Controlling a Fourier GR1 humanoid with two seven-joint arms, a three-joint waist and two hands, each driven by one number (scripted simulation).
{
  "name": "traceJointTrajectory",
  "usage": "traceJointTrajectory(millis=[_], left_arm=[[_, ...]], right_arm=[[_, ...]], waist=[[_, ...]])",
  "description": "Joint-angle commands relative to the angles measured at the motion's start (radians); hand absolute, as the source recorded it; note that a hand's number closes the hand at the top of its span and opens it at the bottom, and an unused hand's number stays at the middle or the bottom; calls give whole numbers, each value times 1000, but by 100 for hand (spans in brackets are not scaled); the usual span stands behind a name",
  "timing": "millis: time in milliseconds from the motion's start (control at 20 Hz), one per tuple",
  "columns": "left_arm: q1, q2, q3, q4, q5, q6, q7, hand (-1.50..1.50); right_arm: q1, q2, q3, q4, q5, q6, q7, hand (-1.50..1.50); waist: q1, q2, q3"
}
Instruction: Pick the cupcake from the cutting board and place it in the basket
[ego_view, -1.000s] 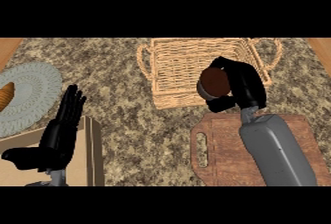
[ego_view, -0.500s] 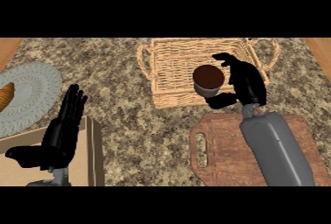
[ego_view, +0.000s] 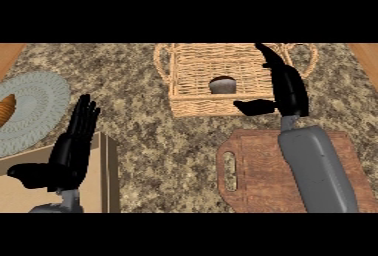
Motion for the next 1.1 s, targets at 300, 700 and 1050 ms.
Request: traceJointTrajectory(millis=[300, 700, 1050], left_arm=[[2, 13, 32, -62, 11, -24, 66, 0], [18, -14, 11, -54, -21, -16, 47, 0], [18, 4, 52, -37, 4, -48, 46, 0]], right_arm=[[20, -85, -100, -212, -23, 13, 80, -150], [50, -123, -284, -282, -200, 3, 95, -150], [152, -271, -435, -402, -492, 251, 54, -150]], waist=[[-4, 1, -1], [-4, 2, 0], [-10, 0, -1]])
